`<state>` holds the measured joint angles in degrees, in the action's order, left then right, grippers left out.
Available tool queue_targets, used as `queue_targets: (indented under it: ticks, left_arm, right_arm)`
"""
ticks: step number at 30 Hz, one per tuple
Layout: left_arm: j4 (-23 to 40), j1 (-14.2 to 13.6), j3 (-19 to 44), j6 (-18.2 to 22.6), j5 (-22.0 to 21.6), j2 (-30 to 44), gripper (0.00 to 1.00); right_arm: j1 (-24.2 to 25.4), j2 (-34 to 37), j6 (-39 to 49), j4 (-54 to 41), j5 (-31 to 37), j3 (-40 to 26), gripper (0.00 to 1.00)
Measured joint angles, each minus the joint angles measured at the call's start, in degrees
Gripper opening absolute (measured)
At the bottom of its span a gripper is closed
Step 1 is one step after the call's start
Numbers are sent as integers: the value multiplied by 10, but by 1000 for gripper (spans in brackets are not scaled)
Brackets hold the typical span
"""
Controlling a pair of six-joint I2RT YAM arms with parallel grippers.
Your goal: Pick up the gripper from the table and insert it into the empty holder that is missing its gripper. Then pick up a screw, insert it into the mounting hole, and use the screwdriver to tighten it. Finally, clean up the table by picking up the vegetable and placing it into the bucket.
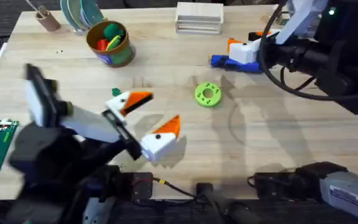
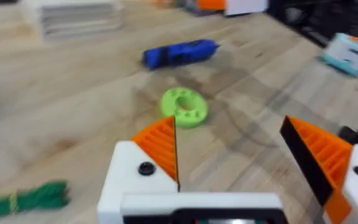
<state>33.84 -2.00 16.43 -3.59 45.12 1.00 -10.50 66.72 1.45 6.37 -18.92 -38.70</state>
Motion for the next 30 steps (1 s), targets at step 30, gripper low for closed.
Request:
queue_targets:
  ticks: [30]
  left_arm:
    - [244,39,379,-260,-398,622,993]
  right_arm:
    - [0,0,-12,-24,0,0,803]
